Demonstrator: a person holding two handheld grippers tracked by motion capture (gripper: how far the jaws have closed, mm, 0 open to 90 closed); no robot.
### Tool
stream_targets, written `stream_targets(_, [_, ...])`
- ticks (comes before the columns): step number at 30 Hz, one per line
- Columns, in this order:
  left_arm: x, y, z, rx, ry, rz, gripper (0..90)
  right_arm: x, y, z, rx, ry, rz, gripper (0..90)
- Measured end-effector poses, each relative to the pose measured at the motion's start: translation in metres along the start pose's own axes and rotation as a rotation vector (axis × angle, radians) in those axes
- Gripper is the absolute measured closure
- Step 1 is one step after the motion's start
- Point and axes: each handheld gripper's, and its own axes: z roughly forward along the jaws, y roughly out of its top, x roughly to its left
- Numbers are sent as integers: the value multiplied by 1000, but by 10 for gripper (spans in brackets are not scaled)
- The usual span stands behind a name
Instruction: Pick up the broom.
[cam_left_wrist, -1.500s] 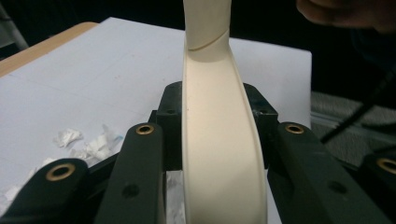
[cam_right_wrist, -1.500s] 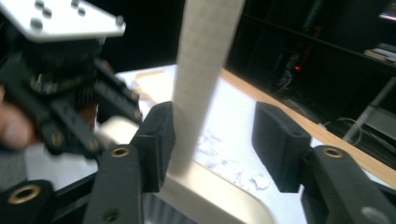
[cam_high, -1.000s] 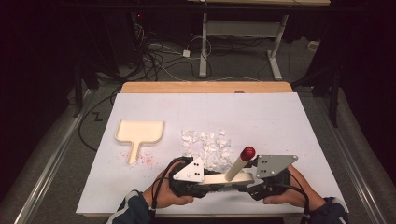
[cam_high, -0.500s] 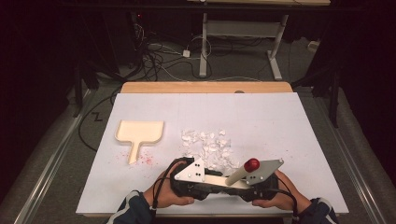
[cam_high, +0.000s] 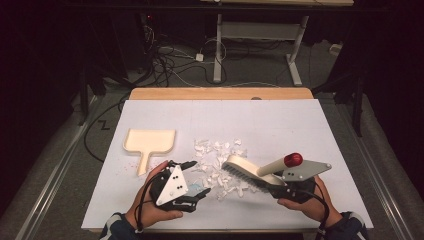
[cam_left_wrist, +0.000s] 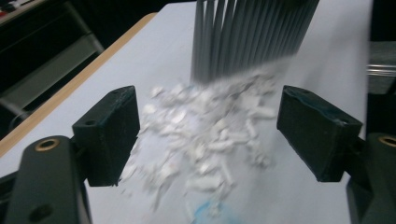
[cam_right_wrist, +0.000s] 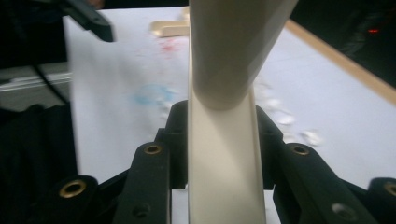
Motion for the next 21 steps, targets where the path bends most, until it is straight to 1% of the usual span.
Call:
stream_targets(1, [1,-4,-2,0,14,-10,194,0,0,0,0,0,0,680])
stream_targets(2, [2,-8,-4,5,36,-21,194,-2,0,-2,1,-15,13,680])
stream_targets(3, [3,-14,-7,18,73,-19,195,-8,-1,-7,0,-68,35,680])
stream_targets(4, [2,-17,-9,26,90,-14,195,-10,-2,-9,3,-81,45,679])
stream_targets(5, [2,-21,-12,28,105,-11,195,-10,-2,-9,3,-81,45,679])
stream_targets(6, [1,-27,-16,32,126,-11,195,-13,-2,-11,5,-98,50,679])
stream_targets(7, [1,-30,-18,33,135,-16,194,-19,-4,-14,15,-147,71,679])
stream_targets(8, [2,-35,-21,35,141,-28,194,-19,-4,-14,15,-147,71,679])
stream_targets(9, [3,-41,-24,41,158,-48,193,-23,-6,-16,17,-158,79,679])
stream_targets(10, [4,-47,-27,48,167,-69,190,-27,-8,-18,11,-172,104,679])
stream_targets(11, [4,-53,-29,55,174,-85,187,-35,-11,-20,16,-197,127,680])
stream_targets(12, [4,-58,-32,59,186,-98,187,-39,-13,-21,22,-214,135,680])
stream_targets(13, [4,-63,-33,64,193,-111,187,-39,-13,-21,22,-214,135,680])
stream_targets(14, [5,-70,-35,75,198,-125,187,-47,-16,-23,37,-240,153,680])
stream_targets(15, [4,-73,-36,86,203,-127,187,-47,-16,-23,37,-240,153,680])
stream_targets(16, [4,-79,-37,108,213,-135,187,-49,-17,-24,39,-248,163,680])
stream_targets(17, [4,-83,-39,120,216,-144,187,-54,-19,-25,45,-274,172,680])
stream_targets(18, [3,-85,-40,125,220,-145,187,-57,-21,-26,57,-294,179,680])
stream_targets(19, [2,-88,-41,132,228,-147,187,-59,-22,-26,65,-303,185,680])
stream_targets(20, [2,-91,-44,130,224,-168,187,-63,-24,-26,72,-321,186,681])
stream_targets(21, [2,-92,-46,118,217,-189,187,-66,-27,-27,85,-350,197,681])
